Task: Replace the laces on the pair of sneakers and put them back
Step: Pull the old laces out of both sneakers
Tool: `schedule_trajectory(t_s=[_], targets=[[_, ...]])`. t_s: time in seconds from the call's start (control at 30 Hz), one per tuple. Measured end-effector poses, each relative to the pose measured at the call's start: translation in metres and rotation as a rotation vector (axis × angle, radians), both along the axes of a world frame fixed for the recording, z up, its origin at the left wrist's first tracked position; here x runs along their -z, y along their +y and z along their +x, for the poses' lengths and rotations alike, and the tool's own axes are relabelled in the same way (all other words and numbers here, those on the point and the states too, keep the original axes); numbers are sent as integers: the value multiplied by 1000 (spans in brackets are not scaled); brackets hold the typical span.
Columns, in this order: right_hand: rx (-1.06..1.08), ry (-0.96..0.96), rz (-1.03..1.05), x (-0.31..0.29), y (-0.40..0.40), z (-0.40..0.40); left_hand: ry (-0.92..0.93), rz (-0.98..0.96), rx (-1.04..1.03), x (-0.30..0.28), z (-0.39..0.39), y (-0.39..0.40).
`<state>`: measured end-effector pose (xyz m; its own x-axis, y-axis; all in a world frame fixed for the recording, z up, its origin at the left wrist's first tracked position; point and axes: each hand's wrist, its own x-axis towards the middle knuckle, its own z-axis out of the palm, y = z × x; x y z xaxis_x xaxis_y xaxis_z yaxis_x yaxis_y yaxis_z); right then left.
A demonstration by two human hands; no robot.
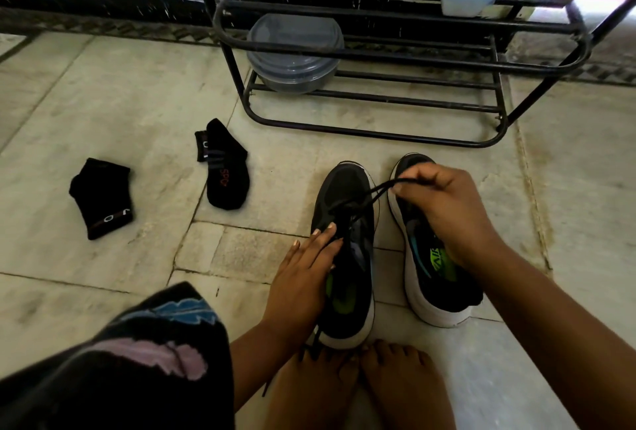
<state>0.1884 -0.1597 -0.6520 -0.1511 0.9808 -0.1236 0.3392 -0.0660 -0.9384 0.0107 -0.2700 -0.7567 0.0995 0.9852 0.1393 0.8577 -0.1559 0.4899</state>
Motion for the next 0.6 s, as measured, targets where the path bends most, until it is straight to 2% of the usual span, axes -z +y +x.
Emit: schedule_trajectory(t_s=[0.1, 0.17, 0.27, 0.33, 0.4, 0.5, 0.6], targets=[[63, 389, -150, -15, 2, 2, -3, -6, -4, 2, 1, 0], [60, 560, -235, -19, 1, 1, -2, -11, -5, 4, 1, 0], [36, 534, -267, -16, -4, -3, 13, -16, 0, 3, 1, 1], [63, 350, -229, -10, -5, -3, 25, -28, 3, 1, 1, 1], [57, 34, -90, -7, -6, -2, 28, -52, 4, 1, 1, 1], [-157, -490, 136, -12, -8, -1, 13, -83, 7, 2, 1, 2], [-341, -911, 200, -20, -14, -6, 8, -105, 13, 3, 2, 2]])
